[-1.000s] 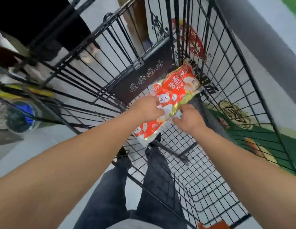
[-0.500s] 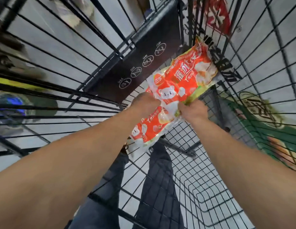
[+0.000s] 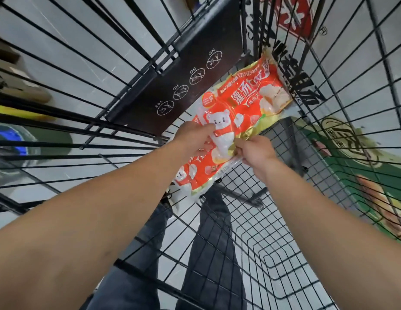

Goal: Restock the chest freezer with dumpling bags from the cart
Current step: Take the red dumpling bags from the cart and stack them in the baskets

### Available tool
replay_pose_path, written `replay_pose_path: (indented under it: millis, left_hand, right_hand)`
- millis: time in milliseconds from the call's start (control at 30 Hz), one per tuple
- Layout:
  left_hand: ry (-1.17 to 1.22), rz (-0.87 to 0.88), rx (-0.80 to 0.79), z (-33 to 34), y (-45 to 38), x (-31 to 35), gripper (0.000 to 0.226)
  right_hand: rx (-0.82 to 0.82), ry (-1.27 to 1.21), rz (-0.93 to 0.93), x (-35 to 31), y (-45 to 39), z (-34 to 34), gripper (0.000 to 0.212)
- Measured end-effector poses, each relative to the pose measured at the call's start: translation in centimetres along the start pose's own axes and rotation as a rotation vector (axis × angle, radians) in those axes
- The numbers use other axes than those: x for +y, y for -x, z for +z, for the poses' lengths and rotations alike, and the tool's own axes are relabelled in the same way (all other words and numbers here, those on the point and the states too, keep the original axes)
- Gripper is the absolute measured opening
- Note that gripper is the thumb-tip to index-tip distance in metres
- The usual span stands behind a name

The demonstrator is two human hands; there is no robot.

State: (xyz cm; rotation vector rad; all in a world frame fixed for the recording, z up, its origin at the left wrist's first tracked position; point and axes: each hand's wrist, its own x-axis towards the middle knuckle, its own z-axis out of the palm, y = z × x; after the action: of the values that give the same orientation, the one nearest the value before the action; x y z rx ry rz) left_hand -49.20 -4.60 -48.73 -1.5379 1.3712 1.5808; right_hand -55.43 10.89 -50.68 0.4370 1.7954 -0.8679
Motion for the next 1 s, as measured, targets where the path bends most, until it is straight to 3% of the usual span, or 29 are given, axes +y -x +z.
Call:
replay_pose_path:
  millis: [100,200,267,333,400,467,567,767,900,1000]
  left_hand:
    - [0.076,-0.005,0.019,0.2,-0.2,-0.1,0.016]
    - [-0.236,0.108,0.115,-0.2,-0.8,-0.7,0.017]
    - [-0.480,0.166,0.176,-0.8,-0.9,-0.8,0.014]
    - [-0.550,0.170,0.158,-1.6,-1.2,-0.7,0.021]
    - [-0.586,0.172,0.130,-2.3,-1.3,-0.3,0.029]
    - [-0.641,0.163,0.112,-2.7,-1.4,-0.2,0.037]
    - [-0.620,0.131,0.164,-2.7,-1.6,-0.7,0.038]
    - [-0.227,0.078,0.233,-2.6,-0.7,-1.8,0.051]
    - [-0.289,0.159,0.228,-2.6,1.1,-1.5,0.024]
    - [-0.298,0.237,0.176,-3.1,2.9,-1.9,0.023]
  right_hand:
    - [-0.192,-0.068,-0.018,1.0,2.5,0.4,0.027]
    - [-0.228,0.170,-0.070,1.9,4.2,0.1,0.044]
    - [0.044,0.266,-0.117,2.1,3.7,-0.8,0.046]
    - [0.415,0.226,-0.121,2.1,1.7,-2.3,0.033]
    - [0.593,0.217,-0.073,1.9,-0.7,-3.6,0.025]
    - [0.503,0.211,0.019,1.7,-2.3,-4.2,0.033]
    - [0.363,0.033,0.043,1.9,-3.0,-4.3,0.013]
    - [0.322,-0.264,0.092,3.8,-0.3,-5.1,0.016]
    - [0.339,-0.274,0.048,5.2,2.4,-5.0,0.017]
    - [0.390,-0.326,0.032,6.2,5.7,-5.0,0.015]
